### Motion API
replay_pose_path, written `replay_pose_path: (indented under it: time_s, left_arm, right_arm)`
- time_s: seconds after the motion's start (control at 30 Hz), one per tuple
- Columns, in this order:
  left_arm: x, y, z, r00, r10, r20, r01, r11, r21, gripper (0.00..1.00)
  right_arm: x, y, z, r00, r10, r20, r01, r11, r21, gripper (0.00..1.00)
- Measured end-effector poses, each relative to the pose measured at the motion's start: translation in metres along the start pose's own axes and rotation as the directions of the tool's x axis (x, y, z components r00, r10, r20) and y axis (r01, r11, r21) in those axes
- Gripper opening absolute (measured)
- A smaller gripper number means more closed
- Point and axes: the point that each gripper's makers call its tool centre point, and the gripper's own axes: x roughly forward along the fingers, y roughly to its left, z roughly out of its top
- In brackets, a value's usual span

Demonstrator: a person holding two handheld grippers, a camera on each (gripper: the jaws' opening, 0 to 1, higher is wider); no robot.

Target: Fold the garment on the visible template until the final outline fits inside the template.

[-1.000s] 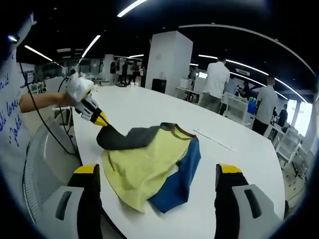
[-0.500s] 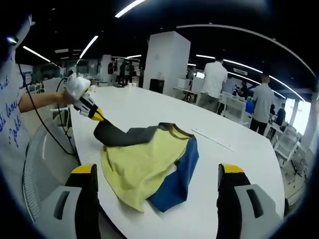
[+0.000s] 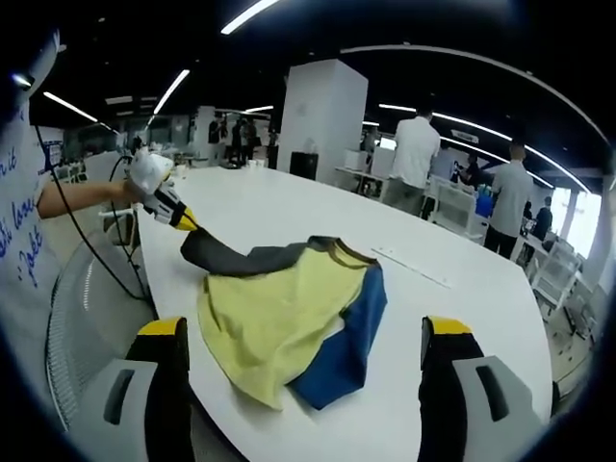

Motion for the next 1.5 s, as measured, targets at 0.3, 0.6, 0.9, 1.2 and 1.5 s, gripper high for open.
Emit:
replay_pose_path:
  time_s: [0.3,0.6,0.9,1.2,1.5]
  left_arm:
    - [-0.001,0.018,-0.017,0.999,0.044,-0.014,-0.044,0.998,-0.036,0.0]
    - [-0.002,0.033,-0.032,0.997,0.073,-0.034,-0.074,0.996,-0.044,0.0]
    - [-0.002,0.045,-0.052,0.994,0.088,-0.065,-0.092,0.994,-0.057,0.0]
    - [-0.002,0.057,-0.064,0.99,0.111,-0.084,-0.114,0.993,-0.026,0.0]
    - [0.001,0.071,-0.075,0.986,0.136,-0.101,-0.138,0.99,-0.019,0.0]
  right_arm:
    - [-0.001,-0.001,-0.002,1.0,-0.003,-0.007,0.003,1.0,0.0,1.0]
    - [-0.001,0.001,0.0,1.0,0.004,-0.009,-0.004,1.0,-0.005,1.0]
    - [-0.001,-0.002,-0.002,1.0,-0.001,-0.011,0.001,1.0,-0.005,1.0]
    - [-0.004,0.001,-0.001,1.0,-0.008,-0.012,0.008,1.0,-0.009,1.0]
    - [-0.007,0.001,-0.005,0.999,-0.023,-0.025,0.023,1.0,-0.006,1.0]
